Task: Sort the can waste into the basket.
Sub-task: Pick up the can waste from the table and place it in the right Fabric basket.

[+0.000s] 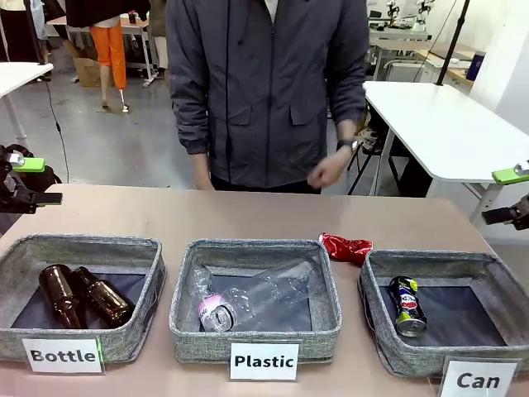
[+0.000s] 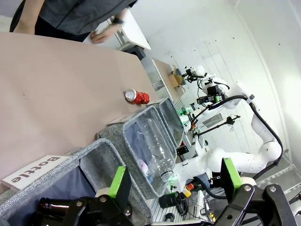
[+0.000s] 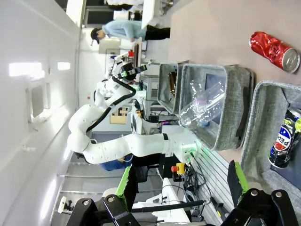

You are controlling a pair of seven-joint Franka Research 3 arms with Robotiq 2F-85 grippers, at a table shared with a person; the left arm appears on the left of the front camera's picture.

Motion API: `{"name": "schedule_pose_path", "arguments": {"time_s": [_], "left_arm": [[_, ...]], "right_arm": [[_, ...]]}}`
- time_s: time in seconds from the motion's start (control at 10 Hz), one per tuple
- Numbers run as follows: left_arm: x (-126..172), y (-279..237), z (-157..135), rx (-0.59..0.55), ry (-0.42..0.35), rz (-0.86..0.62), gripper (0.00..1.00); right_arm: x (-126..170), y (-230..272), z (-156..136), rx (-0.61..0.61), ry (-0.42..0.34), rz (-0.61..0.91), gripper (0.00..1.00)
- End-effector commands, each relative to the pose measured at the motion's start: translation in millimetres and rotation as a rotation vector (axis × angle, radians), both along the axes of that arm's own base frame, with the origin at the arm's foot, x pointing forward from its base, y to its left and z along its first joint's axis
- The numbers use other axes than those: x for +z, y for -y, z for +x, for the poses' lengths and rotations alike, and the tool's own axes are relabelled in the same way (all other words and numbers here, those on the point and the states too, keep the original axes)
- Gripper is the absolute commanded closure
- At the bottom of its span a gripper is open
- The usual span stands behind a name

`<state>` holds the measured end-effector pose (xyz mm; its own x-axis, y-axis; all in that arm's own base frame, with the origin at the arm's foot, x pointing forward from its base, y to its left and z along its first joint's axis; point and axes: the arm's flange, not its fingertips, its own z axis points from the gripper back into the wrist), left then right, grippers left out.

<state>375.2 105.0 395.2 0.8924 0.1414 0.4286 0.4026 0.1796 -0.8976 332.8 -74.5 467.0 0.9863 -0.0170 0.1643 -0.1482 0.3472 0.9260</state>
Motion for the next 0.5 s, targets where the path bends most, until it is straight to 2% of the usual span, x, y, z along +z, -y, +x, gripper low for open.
{"name": "schedule_pose_path", "arguments": {"time_s": [0.0, 0.1, 0.2, 0.4], "left_arm": [[2, 2, 0, 0.009, 0.009, -0.006, 0.00], [2, 2, 0, 0.009, 0.009, -0.006, 0.00], [2, 2, 0, 0.009, 0.009, -0.006, 0.00], [2, 2, 0, 0.009, 0.009, -0.006, 0.00]], "right_arm": [[1, 0, 0, 0.000, 0.003, -0.001, 0.00], [0, 0, 0, 0.000, 0.000, 0.000, 0.00], [6, -15, 13, -0.002, 0.028, -0.056, 0.00], [14, -63, 50, 0.093, 0.082, -0.230, 0.00]]}}
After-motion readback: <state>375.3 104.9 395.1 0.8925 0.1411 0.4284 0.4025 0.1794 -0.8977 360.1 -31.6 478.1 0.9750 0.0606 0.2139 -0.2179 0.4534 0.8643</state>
